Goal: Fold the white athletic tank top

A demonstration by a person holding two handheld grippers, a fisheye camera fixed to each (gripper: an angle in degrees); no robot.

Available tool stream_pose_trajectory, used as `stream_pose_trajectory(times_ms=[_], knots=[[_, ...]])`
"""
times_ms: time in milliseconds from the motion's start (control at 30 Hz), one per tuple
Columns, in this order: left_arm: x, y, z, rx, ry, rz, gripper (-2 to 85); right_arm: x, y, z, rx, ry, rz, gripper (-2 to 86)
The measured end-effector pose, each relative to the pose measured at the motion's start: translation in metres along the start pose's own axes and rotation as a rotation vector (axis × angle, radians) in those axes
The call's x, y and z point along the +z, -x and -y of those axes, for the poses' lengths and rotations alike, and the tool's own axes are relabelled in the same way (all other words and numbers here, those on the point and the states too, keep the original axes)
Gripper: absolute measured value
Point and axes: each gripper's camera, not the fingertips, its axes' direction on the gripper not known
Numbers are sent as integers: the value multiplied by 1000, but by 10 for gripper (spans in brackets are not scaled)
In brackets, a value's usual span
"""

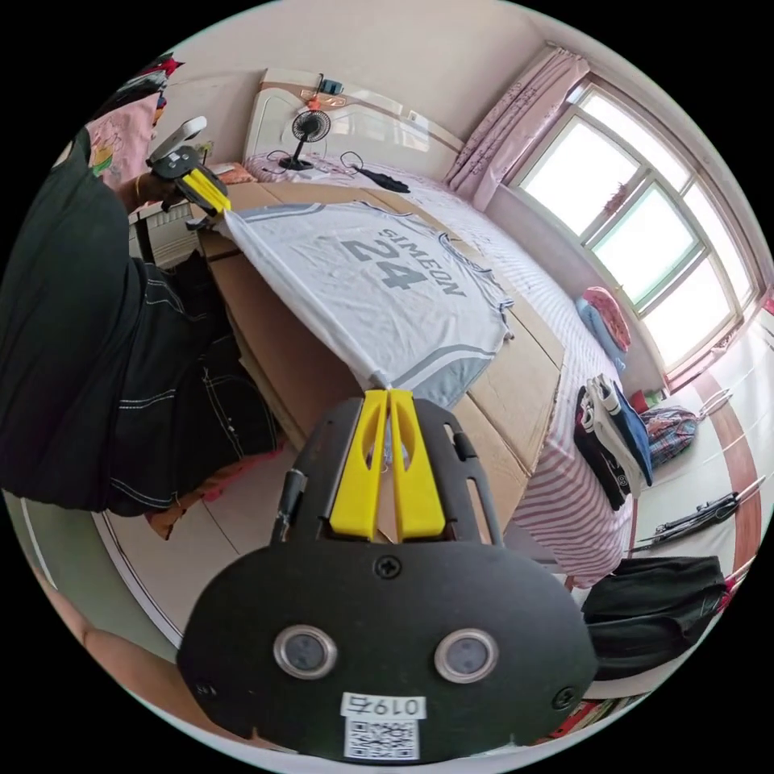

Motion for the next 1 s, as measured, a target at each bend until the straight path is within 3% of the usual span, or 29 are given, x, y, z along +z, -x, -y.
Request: stream_pose_trajectory(times_ms=[133, 300, 767, 1000], knots=[[-15, -15, 3, 0, -40, 91, 8, -15, -1, 2, 69, -63, -51, -10], [-43, -22, 7, 21, -92, 65, 8, -42, -1, 7, 87, -86, -69, -10], [-143, -60, 44, 331, -94, 233, 8, -142, 36, 72, -108, -60, -256, -10], [-193, -63, 59, 390, -158, 301, 6, -178, 55, 113, -221, -67, -387, -10]])
